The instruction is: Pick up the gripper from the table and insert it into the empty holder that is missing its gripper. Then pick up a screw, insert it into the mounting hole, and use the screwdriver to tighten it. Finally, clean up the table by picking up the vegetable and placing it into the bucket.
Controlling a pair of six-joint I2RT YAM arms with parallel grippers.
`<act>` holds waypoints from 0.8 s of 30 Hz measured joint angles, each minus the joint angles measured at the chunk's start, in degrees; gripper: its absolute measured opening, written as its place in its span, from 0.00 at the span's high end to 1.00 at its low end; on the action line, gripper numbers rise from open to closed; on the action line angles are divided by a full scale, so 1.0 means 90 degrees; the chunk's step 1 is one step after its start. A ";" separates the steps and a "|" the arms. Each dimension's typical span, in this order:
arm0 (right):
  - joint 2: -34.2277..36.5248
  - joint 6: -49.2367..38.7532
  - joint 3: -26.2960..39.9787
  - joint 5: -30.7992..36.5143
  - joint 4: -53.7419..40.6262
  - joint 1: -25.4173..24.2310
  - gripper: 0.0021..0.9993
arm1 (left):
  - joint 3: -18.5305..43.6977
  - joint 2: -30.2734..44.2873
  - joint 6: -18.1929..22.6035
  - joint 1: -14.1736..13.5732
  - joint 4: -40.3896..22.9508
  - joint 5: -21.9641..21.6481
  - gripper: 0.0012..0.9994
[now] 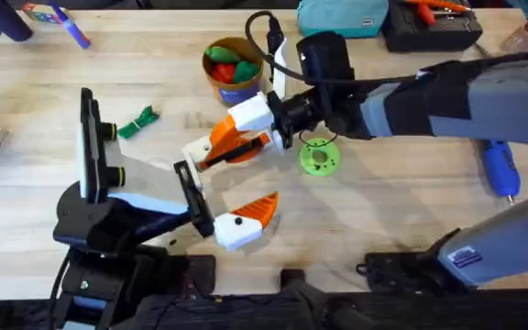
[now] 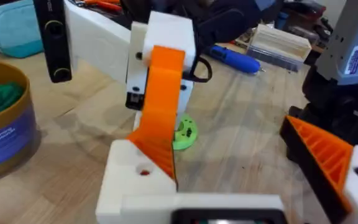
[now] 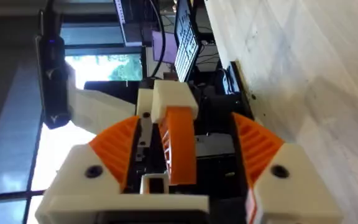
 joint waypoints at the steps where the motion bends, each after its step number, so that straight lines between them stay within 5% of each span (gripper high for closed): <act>1: 0.0000 -0.0003 -0.0002 -0.0007 -0.0001 -0.0014 0.21 | 0.0000 -0.0002 0.0000 0.0000 -0.0002 0.0011 0.01; 4: 0.0000 -0.0024 -0.0004 -0.0018 0.0001 -0.0088 0.15 | 0.0000 -0.0002 0.0000 -0.0001 -0.0007 0.0032 0.01; 24: 0.0000 -0.0026 -0.0004 0.0084 -0.0046 -0.0728 0.14 | 0.0000 -0.0002 0.0000 0.0000 -0.0009 0.0053 0.01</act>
